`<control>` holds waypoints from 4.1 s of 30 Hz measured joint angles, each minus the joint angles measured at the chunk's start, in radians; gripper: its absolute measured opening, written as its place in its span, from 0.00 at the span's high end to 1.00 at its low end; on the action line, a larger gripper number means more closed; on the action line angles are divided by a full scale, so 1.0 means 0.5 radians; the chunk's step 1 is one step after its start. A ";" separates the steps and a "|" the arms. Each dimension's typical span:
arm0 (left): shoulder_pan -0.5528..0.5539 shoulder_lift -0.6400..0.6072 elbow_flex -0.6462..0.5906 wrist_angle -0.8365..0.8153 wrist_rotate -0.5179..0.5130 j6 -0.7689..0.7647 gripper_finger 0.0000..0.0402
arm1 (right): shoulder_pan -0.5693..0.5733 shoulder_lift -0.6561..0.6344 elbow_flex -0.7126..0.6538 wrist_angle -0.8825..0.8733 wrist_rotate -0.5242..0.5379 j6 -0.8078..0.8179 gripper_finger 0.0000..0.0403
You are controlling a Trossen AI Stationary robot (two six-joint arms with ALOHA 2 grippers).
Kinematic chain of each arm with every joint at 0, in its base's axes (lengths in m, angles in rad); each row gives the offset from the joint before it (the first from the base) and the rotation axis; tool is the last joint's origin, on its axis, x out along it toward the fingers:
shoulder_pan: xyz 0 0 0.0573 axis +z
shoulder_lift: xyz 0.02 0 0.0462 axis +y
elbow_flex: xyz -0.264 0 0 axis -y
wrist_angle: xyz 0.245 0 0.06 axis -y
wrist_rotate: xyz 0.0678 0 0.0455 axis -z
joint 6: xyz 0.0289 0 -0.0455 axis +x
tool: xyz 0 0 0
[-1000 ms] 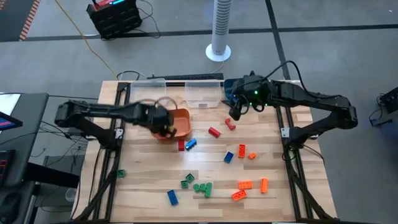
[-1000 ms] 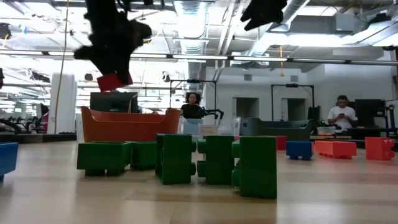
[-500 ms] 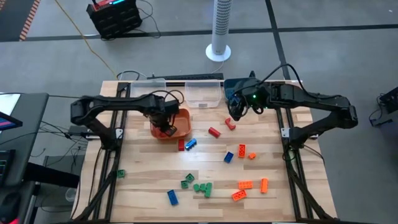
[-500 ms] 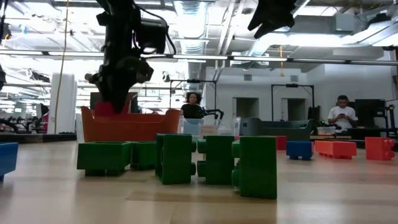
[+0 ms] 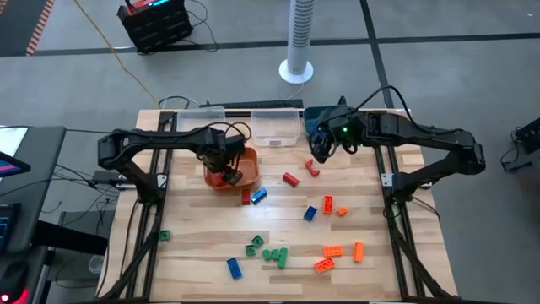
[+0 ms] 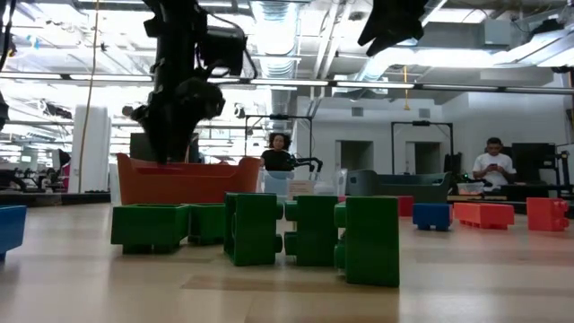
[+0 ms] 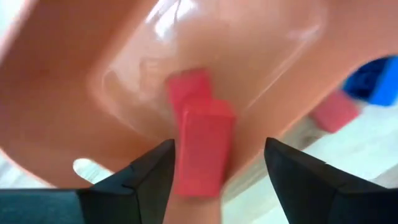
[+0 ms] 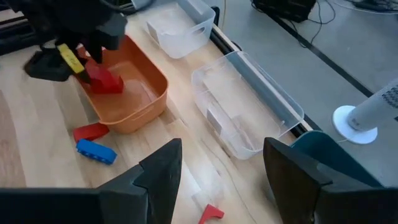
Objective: Sort blocks
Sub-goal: Put the green game piece into the left transparent bin
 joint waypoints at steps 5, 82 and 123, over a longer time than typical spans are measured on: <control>-0.131 -0.074 0.224 0.088 -0.152 0.037 0.39 | -0.008 0.000 0.000 0.000 -0.001 -0.025 0.42; -1.747 -0.100 -0.969 -0.097 0.848 -0.395 0.38 | 0.059 0.002 0.001 0.059 -0.006 0.192 0.42; -1.248 -0.100 -0.175 -0.048 0.060 -0.428 0.65 | 0.008 -0.003 -0.064 0.052 -0.045 -0.117 0.42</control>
